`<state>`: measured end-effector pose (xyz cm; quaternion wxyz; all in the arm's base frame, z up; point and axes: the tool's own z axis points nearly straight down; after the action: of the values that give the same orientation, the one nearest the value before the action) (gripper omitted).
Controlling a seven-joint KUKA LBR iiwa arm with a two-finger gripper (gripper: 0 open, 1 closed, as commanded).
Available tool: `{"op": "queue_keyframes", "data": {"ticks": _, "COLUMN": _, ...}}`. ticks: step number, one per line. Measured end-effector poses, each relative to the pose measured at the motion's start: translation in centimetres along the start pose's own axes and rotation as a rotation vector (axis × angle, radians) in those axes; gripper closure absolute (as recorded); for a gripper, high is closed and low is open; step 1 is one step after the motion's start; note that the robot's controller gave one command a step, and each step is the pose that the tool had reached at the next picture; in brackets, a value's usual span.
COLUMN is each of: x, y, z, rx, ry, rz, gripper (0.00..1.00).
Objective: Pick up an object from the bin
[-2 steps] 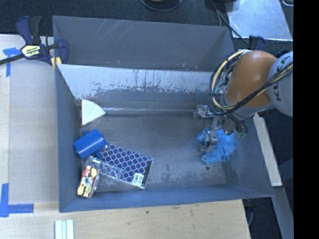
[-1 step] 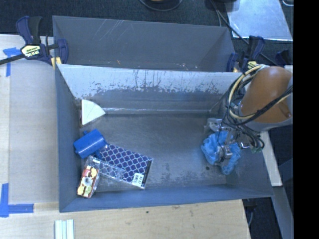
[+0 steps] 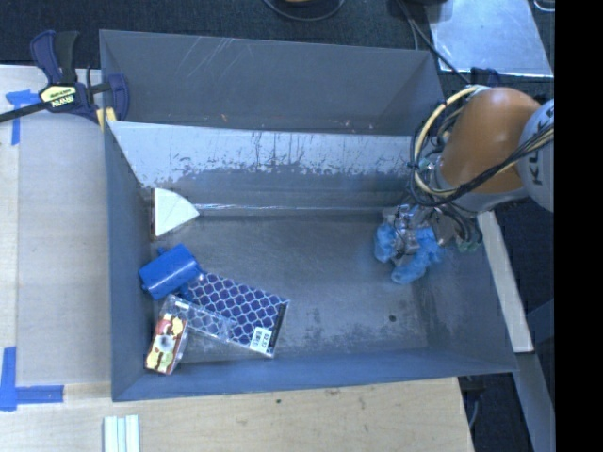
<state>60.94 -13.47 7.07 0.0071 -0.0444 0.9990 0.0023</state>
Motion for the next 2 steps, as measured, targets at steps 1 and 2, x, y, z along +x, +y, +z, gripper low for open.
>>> {"op": "queue_keyframes", "data": {"ticks": 1, "x": 0.0, "y": 0.0, "z": 0.0, "rx": 0.000, "ry": 0.000, "rz": 0.001, "gripper": 1.00}}
{"op": "queue_keyframes", "data": {"ticks": 2, "x": -1.1, "y": -0.6, "z": -10.9, "rx": 0.002, "ry": -0.001, "rz": -0.019, "gripper": 1.00}}
